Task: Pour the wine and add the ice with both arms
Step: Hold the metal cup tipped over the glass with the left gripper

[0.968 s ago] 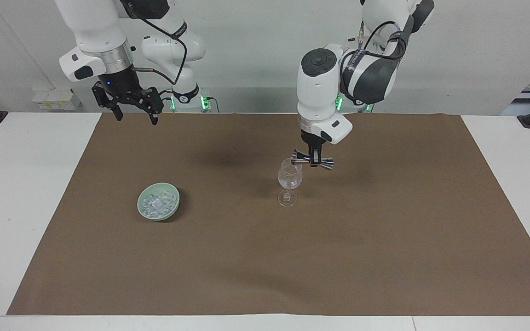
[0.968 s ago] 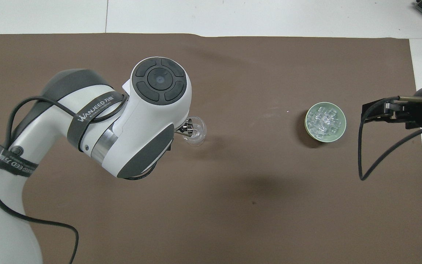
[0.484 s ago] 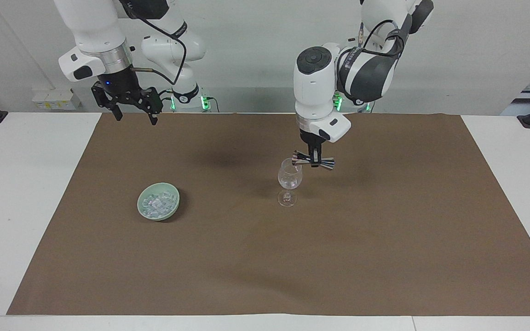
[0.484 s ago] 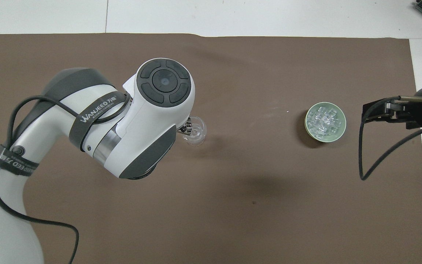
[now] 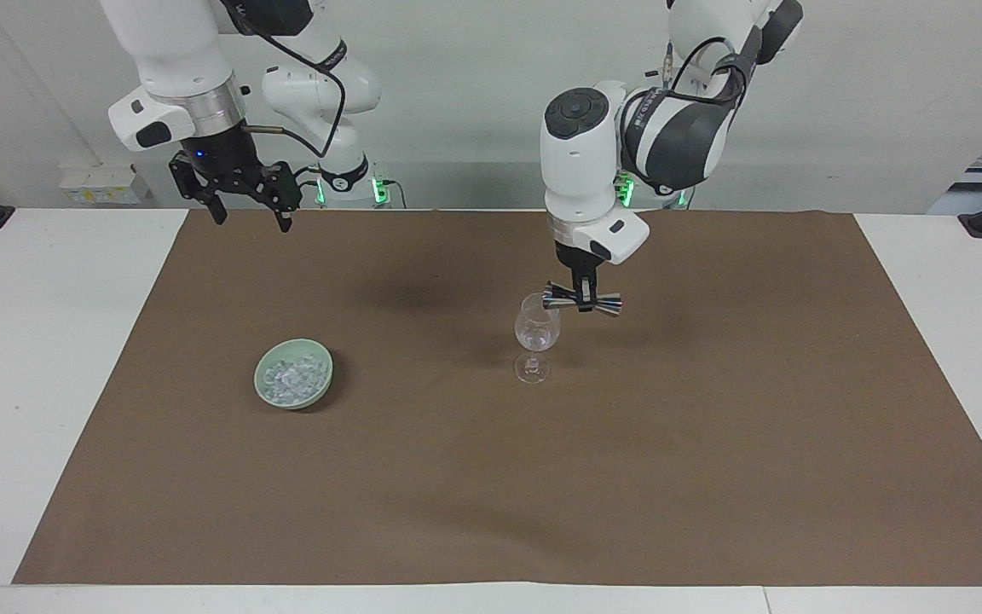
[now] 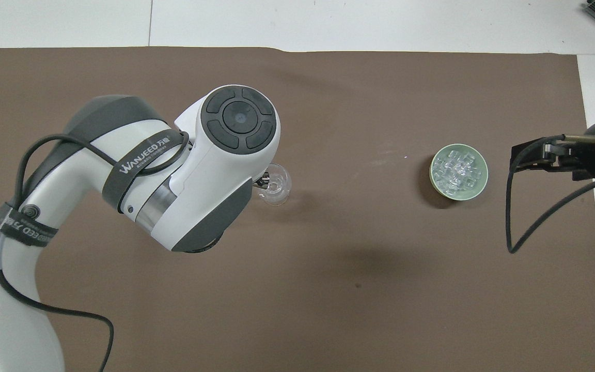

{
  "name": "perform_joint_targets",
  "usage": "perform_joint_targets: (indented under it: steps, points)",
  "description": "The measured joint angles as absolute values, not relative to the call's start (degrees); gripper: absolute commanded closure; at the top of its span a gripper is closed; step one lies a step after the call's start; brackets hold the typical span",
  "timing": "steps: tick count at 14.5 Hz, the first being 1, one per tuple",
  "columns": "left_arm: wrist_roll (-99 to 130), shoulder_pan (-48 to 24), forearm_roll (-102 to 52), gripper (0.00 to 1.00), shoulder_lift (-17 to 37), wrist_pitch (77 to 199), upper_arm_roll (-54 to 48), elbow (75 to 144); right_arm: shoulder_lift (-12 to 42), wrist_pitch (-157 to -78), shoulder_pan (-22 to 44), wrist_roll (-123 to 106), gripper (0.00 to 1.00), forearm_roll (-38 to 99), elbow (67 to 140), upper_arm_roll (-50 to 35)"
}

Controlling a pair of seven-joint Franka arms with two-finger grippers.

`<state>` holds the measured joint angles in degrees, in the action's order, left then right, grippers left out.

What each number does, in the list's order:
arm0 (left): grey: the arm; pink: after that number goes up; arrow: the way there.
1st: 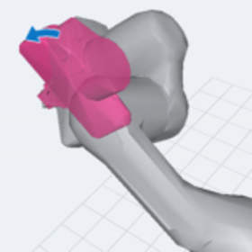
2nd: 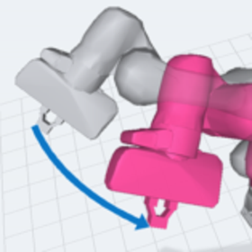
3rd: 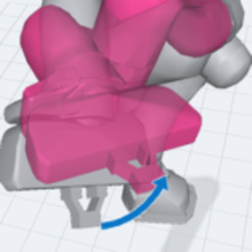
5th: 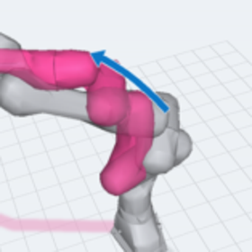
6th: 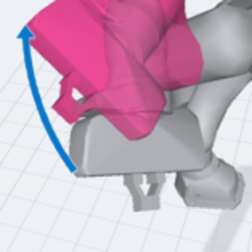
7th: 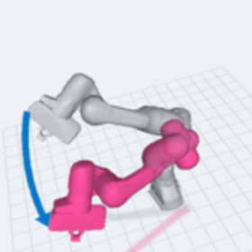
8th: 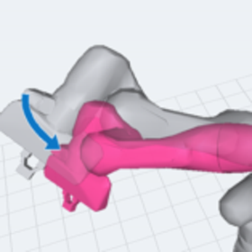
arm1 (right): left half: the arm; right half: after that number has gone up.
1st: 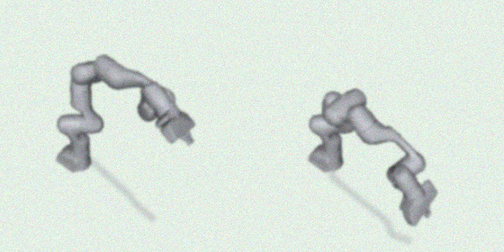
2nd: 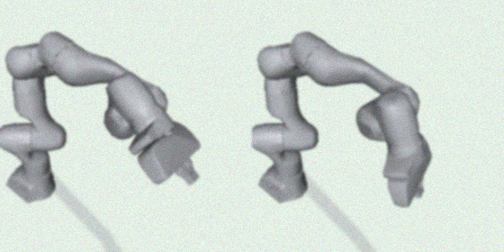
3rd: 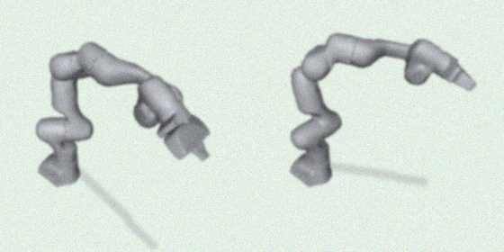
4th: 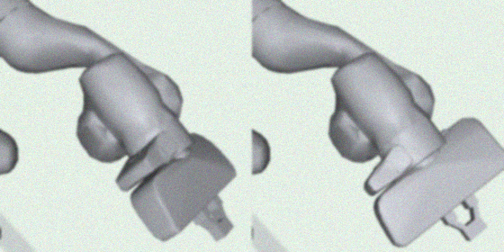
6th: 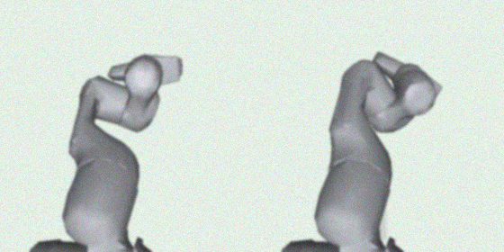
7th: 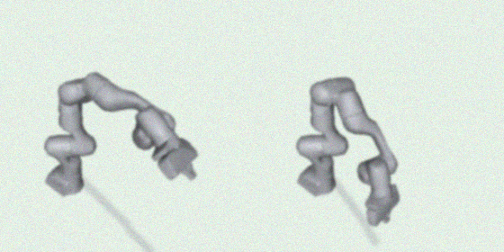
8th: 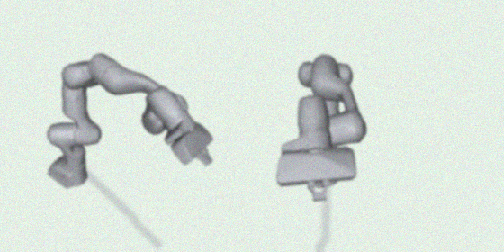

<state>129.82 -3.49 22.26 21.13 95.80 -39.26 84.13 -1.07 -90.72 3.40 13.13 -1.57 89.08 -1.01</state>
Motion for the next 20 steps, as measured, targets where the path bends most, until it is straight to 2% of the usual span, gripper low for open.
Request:
perform_joint_targets:
  steps: [20]
  points:
    - [136.18, -3.5, 26.02, 1.0, 21.7, 95.86, -39.98, 83.64, -0.98, -92.54, 3.43, 11.96, 0.0, -1.57, 89.85, -1.05]
